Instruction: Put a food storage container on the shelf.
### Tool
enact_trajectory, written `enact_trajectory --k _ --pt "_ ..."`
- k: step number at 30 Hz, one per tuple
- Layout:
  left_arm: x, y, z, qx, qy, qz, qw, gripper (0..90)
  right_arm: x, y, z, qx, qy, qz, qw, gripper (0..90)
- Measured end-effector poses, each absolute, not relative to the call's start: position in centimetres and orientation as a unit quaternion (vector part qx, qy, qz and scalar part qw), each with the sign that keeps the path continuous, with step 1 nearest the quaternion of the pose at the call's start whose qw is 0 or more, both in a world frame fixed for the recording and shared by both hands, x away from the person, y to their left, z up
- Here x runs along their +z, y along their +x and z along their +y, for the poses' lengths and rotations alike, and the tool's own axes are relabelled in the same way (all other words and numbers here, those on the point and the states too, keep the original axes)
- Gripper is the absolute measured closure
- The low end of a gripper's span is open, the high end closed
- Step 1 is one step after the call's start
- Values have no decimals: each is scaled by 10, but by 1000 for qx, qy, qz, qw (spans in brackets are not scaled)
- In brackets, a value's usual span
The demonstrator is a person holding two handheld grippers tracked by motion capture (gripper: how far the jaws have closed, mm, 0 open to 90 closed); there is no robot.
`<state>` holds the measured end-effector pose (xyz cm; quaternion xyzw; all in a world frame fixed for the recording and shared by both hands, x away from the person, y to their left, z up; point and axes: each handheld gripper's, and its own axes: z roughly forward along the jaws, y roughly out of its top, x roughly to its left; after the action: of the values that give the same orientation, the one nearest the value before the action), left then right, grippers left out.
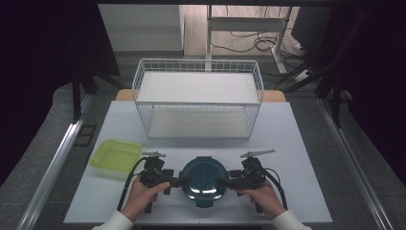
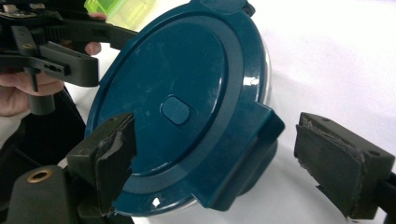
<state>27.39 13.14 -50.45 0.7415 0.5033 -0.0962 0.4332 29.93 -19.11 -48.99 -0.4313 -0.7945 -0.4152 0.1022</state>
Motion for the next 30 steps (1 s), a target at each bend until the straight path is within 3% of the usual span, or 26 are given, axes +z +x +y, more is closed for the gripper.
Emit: enact_trajectory --k 12,17,22,30 --pt "-512 275 122 -124 741 503 428 157 -503 300 -185 -410 -455 -779 137 177" --pt "-515 273 121 -167 724 506 438 228 -506 299 -184 -414 -464 -768 155 216" --pt "-515 274 120 -169 715 520 436 262 -507 301 -191 -413 -502 -736 187 289" --pt "-511 271 121 -168 710 522 441 315 -505 299 -193 -413 -521 -723 189 323"
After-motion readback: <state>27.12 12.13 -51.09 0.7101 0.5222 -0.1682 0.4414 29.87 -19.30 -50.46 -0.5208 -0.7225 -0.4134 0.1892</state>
